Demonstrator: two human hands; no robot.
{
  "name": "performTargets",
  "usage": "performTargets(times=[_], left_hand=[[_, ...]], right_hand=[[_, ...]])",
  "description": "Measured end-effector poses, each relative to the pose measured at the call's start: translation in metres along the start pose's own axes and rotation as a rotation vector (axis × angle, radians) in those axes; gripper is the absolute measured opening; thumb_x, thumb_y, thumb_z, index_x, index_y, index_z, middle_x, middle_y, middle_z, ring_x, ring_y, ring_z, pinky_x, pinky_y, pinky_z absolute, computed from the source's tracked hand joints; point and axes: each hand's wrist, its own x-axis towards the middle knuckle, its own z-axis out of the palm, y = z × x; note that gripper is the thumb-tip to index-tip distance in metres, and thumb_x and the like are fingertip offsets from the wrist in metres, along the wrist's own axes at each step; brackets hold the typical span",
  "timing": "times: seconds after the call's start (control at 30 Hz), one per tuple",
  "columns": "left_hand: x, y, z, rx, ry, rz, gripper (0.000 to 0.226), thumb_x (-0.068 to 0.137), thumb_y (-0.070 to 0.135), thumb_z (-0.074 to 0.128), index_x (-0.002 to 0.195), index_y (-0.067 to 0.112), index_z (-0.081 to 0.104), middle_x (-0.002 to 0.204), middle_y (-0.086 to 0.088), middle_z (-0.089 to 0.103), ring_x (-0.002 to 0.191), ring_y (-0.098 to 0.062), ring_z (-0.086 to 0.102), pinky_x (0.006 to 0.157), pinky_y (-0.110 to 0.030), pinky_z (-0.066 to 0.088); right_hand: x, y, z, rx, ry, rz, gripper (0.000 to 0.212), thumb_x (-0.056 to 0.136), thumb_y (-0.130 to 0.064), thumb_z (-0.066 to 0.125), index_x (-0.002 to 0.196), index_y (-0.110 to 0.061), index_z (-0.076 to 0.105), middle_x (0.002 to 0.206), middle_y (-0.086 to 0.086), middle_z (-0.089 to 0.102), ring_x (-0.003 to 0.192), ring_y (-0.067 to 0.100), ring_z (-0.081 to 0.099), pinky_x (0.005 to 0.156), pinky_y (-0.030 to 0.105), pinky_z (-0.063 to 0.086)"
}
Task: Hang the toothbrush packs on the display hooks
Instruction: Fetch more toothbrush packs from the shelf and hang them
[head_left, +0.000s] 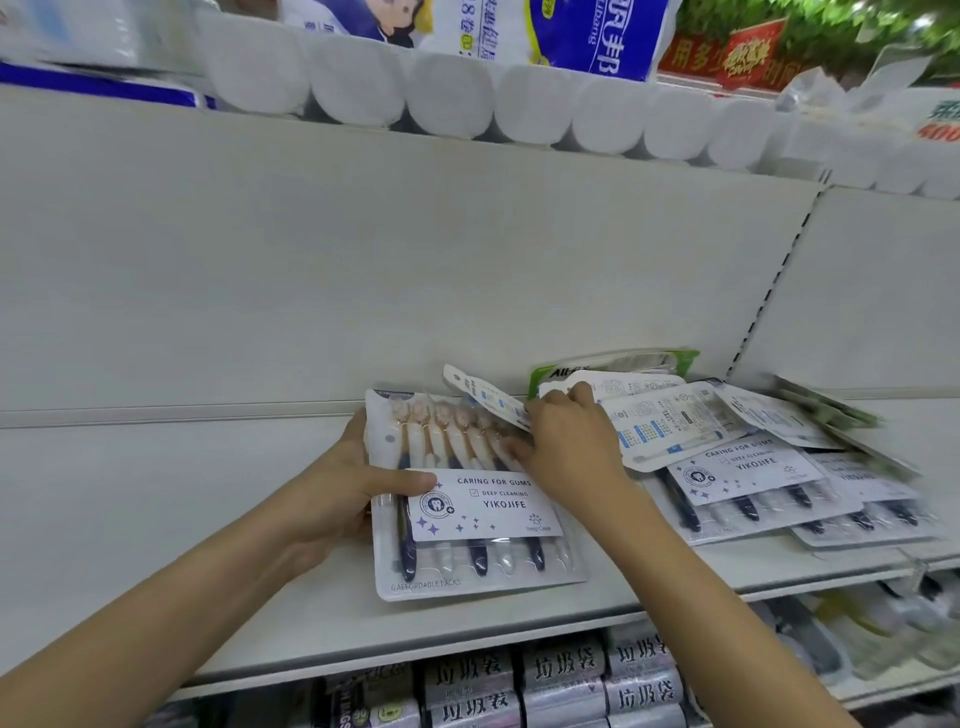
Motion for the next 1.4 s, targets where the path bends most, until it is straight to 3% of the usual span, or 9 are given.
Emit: performTargets(times=[0.23,0.3,0.43,0.57,0.7,0.87,1.0,1.13,1.4], left_hand=[[-0.016,-0.001,-0.016,0.015,0.030,0.015,0.051,0.084,-0.001,0.070,0.125,0.025,0.057,0.108,-0.005,0.076,0.097,-0.027,0.074,0.084,-0.045,0.059],[-0.019,-0.001,-0.022,0.014,0.072,0.022,0.044,0.083,-0.001,0.070,0.122,0.019,0.060,0.104,-0.006,0.077,0.093,-0.027,0.075,0.081,-0.042,0.058],[-0.027,0.001,-0.039,0.007,0.171,0.094,0.044,0.083,-0.002,0.070,0.121,0.018,0.061,0.104,-0.007,0.076,0.091,-0.028,0.075,0.079,-0.044,0.059],[-0.033,0.002,-0.059,-0.017,0.202,0.158,0.053,0.083,0.000,0.071,0.127,0.026,0.058,0.109,-0.006,0.075,0.095,-0.029,0.074,0.077,-0.046,0.059],[-0.037,0.002,-0.081,0.010,0.217,0.193,0.053,0.081,0.003,0.074,0.126,0.026,0.059,0.106,-0.008,0.076,0.093,-0.030,0.074,0.080,-0.047,0.059],[-0.046,0.003,-0.110,0.020,0.278,0.248,0.052,0.080,0.001,0.075,0.124,0.023,0.061,0.102,-0.007,0.076,0.088,-0.028,0.075,0.067,-0.038,0.061],[-0.054,0.004,-0.140,0.022,0.323,0.312,0.052,0.080,0.000,0.075,0.122,0.026,0.062,0.105,-0.006,0.076,0.089,-0.026,0.075,0.066,-0.037,0.061],[-0.066,0.006,-0.169,0.022,0.343,0.355,0.051,0.081,0.004,0.076,0.123,0.031,0.062,0.107,-0.003,0.075,0.094,-0.024,0.074,0.073,-0.036,0.060],[-0.087,0.001,-0.206,0.014,0.446,0.383,0.050,0.081,0.006,0.076,0.124,0.028,0.063,0.109,-0.008,0.075,0.096,-0.029,0.074,0.084,-0.048,0.059]], right_hand=[[0.002,-0.006,-0.007,0.100,0.077,0.042,0.024,0.098,-0.034,0.052,0.085,-0.015,0.060,0.085,0.009,0.065,0.091,0.032,0.054,0.063,0.034,0.028],[0.001,-0.007,-0.013,0.282,0.093,0.075,0.027,0.098,-0.032,0.053,0.079,-0.014,0.052,0.079,0.007,0.061,0.079,0.031,0.054,0.058,0.037,0.034],[-0.004,-0.013,-0.025,0.774,0.158,0.128,0.026,0.097,-0.033,0.058,0.079,-0.014,0.058,0.072,0.003,0.063,0.069,0.024,0.060,0.061,0.042,0.048],[-0.008,-0.025,-0.035,1.025,0.206,0.160,0.017,0.098,-0.027,0.059,0.097,-0.011,0.066,0.089,0.010,0.072,0.086,0.029,0.071,0.074,0.052,0.059],[-0.008,-0.039,-0.039,1.097,0.249,0.126,0.007,0.098,-0.021,0.060,0.099,-0.016,0.064,0.093,0.007,0.072,0.088,0.025,0.071,0.073,0.048,0.061],[-0.006,-0.062,-0.040,1.157,0.230,0.097,0.012,0.096,-0.018,0.064,0.098,-0.029,0.064,0.095,-0.005,0.074,0.087,0.011,0.074,0.069,0.028,0.062],[-0.006,-0.088,-0.040,1.215,0.217,0.108,0.014,0.092,-0.011,0.070,0.103,-0.019,0.066,0.095,-0.002,0.075,0.088,0.013,0.074,0.069,0.029,0.062],[-0.006,-0.118,-0.042,1.343,0.189,0.104,0.017,0.091,-0.007,0.070,0.107,-0.010,0.068,0.094,0.002,0.077,0.086,0.014,0.075,0.067,0.024,0.060],[0.005,-0.165,-0.041,1.508,0.020,0.030,0.022,0.090,-0.012,0.070,0.111,-0.018,0.069,0.098,-0.002,0.078,0.086,0.017,0.076,0.065,0.027,0.061]])
